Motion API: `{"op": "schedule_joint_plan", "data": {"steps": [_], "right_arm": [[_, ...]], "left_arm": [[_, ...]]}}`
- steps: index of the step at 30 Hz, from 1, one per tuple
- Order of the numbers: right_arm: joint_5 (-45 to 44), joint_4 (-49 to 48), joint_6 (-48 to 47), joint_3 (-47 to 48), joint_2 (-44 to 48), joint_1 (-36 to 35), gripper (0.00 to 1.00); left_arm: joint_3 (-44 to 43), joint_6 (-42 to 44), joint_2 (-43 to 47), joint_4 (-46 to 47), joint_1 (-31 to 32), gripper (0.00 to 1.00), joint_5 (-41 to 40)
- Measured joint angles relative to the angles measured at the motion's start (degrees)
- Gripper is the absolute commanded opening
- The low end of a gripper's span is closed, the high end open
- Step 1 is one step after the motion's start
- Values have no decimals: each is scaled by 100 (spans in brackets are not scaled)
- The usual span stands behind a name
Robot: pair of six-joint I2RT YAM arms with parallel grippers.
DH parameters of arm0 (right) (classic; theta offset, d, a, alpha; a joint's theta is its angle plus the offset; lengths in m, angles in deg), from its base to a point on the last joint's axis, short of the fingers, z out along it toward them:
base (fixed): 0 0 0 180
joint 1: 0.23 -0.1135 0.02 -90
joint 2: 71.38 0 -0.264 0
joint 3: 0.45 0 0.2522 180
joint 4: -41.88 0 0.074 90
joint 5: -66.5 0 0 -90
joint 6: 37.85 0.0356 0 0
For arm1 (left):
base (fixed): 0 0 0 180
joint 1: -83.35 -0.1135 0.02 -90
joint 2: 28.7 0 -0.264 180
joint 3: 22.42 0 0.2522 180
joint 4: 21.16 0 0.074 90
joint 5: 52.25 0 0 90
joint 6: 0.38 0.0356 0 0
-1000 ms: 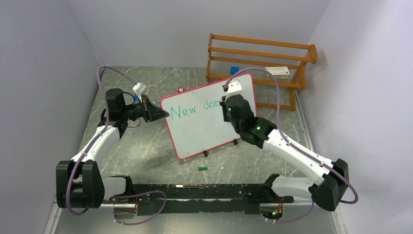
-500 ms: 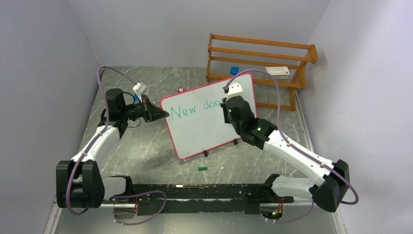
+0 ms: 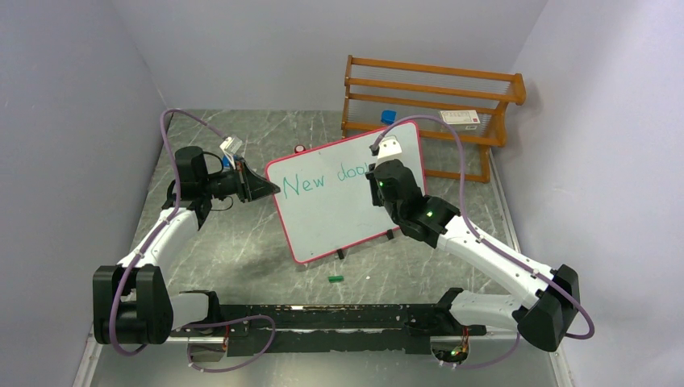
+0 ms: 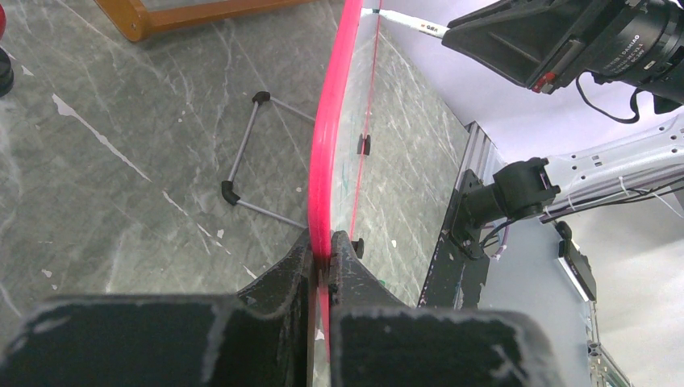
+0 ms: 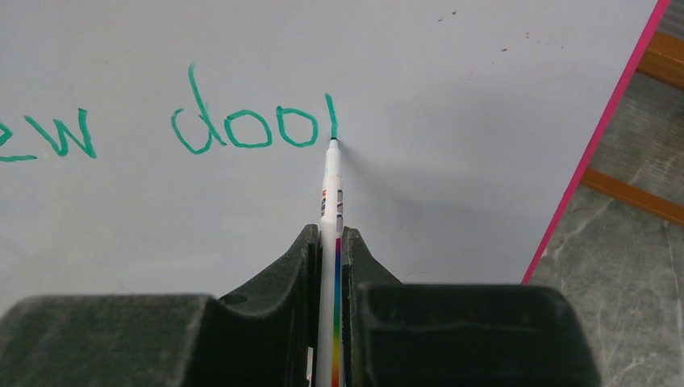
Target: Write a sentence on the whiteboard
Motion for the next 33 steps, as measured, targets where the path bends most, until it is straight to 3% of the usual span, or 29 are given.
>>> {"op": "schedule_joint_plan", "data": {"steps": [33], "right_arm": [[-144,-339,-83,0,-20,24,0]], "left_arm": [[0,2,-7,4,-2,5,22]]}}
